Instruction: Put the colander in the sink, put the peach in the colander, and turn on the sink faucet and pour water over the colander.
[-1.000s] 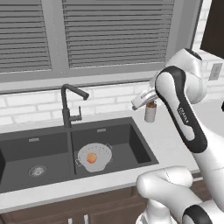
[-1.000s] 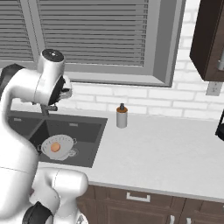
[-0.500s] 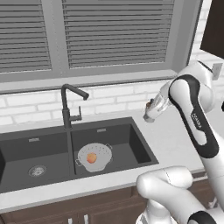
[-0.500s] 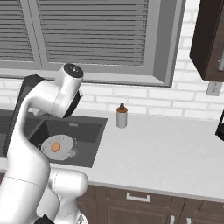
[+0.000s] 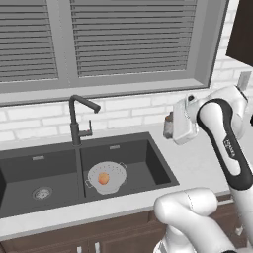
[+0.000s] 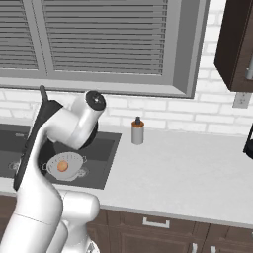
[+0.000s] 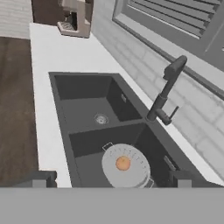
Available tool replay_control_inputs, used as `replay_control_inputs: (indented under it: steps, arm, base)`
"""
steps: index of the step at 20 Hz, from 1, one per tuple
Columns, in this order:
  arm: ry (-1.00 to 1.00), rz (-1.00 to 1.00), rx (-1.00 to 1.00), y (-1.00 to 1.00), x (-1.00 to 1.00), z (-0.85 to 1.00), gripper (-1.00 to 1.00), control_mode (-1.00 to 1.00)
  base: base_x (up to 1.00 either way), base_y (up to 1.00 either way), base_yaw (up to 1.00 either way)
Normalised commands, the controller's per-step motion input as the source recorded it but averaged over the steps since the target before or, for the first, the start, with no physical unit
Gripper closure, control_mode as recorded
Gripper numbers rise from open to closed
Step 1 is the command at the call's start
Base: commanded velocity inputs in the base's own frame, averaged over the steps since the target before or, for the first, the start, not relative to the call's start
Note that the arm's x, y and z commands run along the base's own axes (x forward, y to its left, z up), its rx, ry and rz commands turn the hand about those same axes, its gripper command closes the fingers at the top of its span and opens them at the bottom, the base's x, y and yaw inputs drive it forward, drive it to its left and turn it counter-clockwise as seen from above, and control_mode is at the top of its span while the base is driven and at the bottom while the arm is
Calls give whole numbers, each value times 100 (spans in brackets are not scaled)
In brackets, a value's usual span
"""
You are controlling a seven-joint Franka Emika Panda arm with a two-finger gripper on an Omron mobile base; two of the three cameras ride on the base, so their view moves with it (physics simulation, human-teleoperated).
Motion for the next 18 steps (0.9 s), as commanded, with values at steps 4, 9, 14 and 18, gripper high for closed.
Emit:
replay_control_inputs:
  steps: [4,9,14,18]
  arm:
    - [-32,1,17,1,49,-40,-100,-100]
    - [-20,5,25,5,45,-24,-100,-100]
    - [9,1,23,25,41,-3,-100,-100]
    - [17,1,21,21,30,-6,-100,-100]
  base:
    - [0,0,0]
    - [0,0,0]
    - [0,0,0]
    - [0,0,0]
